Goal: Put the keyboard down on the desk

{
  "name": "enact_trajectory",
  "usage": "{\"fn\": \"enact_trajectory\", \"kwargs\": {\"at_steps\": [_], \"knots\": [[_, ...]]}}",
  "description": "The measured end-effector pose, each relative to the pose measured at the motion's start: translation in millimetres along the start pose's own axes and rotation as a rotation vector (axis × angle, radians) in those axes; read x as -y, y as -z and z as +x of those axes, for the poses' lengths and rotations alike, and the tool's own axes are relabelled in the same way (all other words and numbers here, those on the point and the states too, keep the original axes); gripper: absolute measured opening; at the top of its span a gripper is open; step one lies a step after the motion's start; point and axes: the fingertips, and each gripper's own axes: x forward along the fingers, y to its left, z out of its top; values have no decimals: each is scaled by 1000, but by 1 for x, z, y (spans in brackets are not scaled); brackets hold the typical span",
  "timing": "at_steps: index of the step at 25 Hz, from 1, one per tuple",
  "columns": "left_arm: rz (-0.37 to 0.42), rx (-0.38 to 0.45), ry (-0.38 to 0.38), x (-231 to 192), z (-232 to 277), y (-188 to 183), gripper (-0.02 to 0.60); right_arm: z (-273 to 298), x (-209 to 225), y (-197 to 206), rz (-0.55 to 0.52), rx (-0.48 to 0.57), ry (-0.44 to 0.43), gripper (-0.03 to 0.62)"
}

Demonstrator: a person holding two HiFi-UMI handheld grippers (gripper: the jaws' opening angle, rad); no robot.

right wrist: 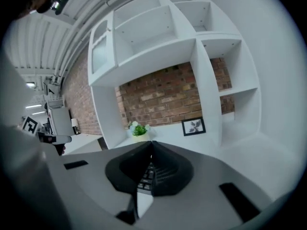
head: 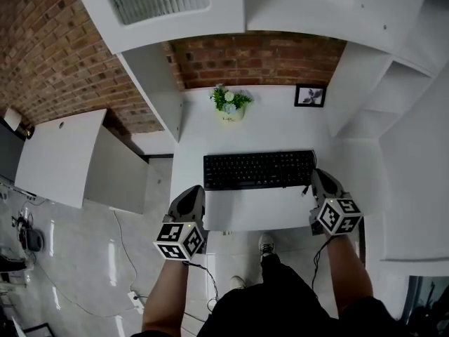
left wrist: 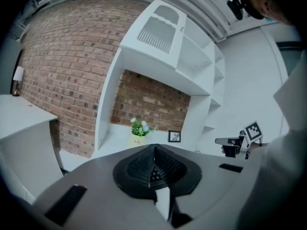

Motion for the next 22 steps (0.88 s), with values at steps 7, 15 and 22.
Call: {"fn": "enact_trajectory", "kwargs": {"at_steps": [7, 15, 22], "knots": [[54, 48, 79, 33, -78, -12, 18, -72, -85, -5, -50, 67, -81, 17], [86, 38, 164, 62, -136, 3, 18, -143, -142, 1, -88, 99, -87, 17], [89, 50, 188, 83, -170, 10, 18, -181, -162, 3, -112, 108, -100, 17]]}}
